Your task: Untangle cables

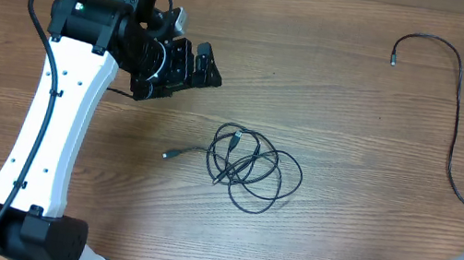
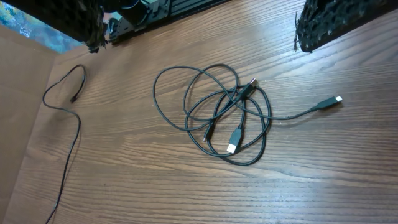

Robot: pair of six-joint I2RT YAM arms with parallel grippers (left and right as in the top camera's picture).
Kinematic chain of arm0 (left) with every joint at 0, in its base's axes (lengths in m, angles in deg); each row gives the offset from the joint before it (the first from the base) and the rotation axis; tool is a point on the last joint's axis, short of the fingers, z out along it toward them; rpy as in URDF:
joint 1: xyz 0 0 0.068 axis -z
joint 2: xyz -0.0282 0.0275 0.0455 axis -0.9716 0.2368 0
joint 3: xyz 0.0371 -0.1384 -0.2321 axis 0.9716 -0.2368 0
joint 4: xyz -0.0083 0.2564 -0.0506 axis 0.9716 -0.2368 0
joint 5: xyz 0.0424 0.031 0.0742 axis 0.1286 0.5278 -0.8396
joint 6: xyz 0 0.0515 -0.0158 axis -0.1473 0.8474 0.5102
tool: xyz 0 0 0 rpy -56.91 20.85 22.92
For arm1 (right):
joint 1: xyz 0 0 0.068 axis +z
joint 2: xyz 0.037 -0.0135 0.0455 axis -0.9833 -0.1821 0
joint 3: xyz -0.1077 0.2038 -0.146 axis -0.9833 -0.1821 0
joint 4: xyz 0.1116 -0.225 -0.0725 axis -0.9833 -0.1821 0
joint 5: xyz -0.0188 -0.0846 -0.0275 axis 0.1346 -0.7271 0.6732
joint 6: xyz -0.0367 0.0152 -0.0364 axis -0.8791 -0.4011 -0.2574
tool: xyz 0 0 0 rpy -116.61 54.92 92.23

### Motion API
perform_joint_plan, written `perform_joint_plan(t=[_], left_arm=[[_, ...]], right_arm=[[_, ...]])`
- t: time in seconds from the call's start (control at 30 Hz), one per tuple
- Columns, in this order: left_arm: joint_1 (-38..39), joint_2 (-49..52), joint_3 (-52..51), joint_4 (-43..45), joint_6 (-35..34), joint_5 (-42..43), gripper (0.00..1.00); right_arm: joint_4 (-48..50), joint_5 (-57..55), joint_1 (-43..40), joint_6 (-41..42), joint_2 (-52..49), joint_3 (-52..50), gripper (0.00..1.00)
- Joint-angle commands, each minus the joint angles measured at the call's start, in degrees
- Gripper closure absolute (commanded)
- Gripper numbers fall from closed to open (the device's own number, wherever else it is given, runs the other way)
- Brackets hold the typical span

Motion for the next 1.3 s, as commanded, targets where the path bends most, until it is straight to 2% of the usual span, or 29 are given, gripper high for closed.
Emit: perform_joint_plan(t=[0.0, 0.2, 0.33, 0.6, 0.63, 0.67, 0.77, 0.87, 0.97, 1.1, 1.2, 1.27], left_arm=[[0.1, -0.1, 0.8, 0.0, 0.8, -0.7, 0.0], [0.1, -0.1, 0.8, 0.2, 1.0, -0.7, 0.0], [0.1, -0.1, 0.8, 0.1, 1.0, -0.7, 0.0], [0.1, -0.1, 0.8, 0.2, 1.1, -0.7, 0.0], [0.1, -0.1, 0.8, 0.1, 1.1, -0.7, 0.0], [0.1, -0.1, 0.8, 0.1, 1.1, -0.7, 0.0], [0.1, -0.1, 0.8, 0.2, 1.1, -0.7, 0.0], [0.1, -0.1, 0.8, 0.3, 1.1, -0.7, 0.0], [0.1, -0.1, 0.8, 0.2, 1.1, -0.7, 0.0], [0.1, -0.1, 0.8, 0.2, 1.1, -0.7, 0.0], [0.1, -0.1, 0.8, 0.4, 1.1, -0.7, 0.0], [0.1, -0.1, 0.8, 0.4, 1.1, -0.7, 0.0]], right_arm=[[-0.6, -4.0, -4.3, 4.4, 0.1, -3.2, 0.16], [1.1, -0.1, -10.0, 4.4, 0.1, -13.3, 0.16], [5.5, 3.1, -12.7, 4.0, 0.1, -20.6, 0.16], [16.2, 8.6, -13.1, -1.4, 0.1, -29.2, 0.16], [17.0, 9.0, -13.1, -1.4, 0.1, -29.7, 0.19], [18.0, 9.3, -13.1, -1.4, 0.1, -30.2, 0.26], [19.9, 9.5, -13.1, -1.4, 0.2, -30.3, 0.67], [21.3, 12.9, -12.9, -3.9, 0.2, -28.7, 0.95], [21.6, 18.7, -12.1, -6.9, 0.2, -23.9, 0.96], [21.4, 25.6, -8.9, -13.8, 0.2, -11.6, 0.96], [22.1, 30.1, -4.5, -22.2, 0.2, -1.0, 0.96], [22.5, 31.3, -1.3, -23.4, 0.2, 4.5, 0.96]])
